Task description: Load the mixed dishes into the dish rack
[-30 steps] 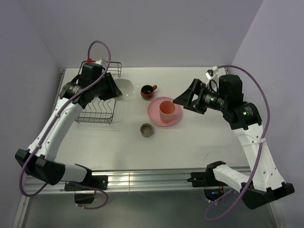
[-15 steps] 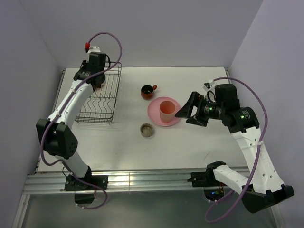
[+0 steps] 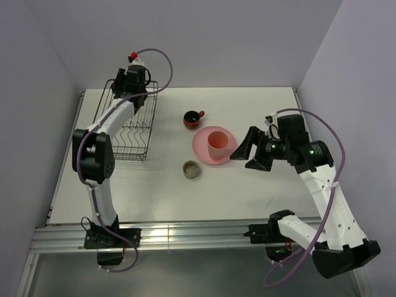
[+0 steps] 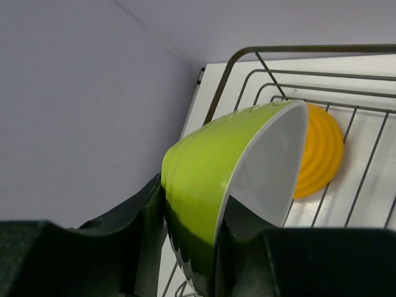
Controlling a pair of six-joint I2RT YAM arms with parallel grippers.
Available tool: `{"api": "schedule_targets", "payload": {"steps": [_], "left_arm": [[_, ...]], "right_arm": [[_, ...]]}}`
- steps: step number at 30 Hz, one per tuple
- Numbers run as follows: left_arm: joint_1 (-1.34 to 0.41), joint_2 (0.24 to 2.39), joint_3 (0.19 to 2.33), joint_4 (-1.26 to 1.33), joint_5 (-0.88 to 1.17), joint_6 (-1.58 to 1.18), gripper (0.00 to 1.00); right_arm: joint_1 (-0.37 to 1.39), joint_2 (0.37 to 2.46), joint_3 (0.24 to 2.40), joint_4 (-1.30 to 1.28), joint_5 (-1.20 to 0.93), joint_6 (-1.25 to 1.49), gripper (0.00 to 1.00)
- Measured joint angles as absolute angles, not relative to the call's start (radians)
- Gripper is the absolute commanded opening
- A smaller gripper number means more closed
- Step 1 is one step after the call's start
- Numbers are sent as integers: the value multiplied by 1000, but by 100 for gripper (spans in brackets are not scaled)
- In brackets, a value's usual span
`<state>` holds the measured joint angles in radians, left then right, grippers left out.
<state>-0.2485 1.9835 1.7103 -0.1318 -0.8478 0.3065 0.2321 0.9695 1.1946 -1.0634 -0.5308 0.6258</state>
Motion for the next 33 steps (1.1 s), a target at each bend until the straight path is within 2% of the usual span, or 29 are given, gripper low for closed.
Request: {"api": "schedule_targets", "payload": {"steps": [14,33], "left_arm": [[-247,2151,1836,-67,-772,432,0],[-247,2261,1835,-72,-764,447,0]], "right_arm": [[218,964,1127,-1063,-528,632,85],[208,948,1086,-1063,-524,633,85]]}}
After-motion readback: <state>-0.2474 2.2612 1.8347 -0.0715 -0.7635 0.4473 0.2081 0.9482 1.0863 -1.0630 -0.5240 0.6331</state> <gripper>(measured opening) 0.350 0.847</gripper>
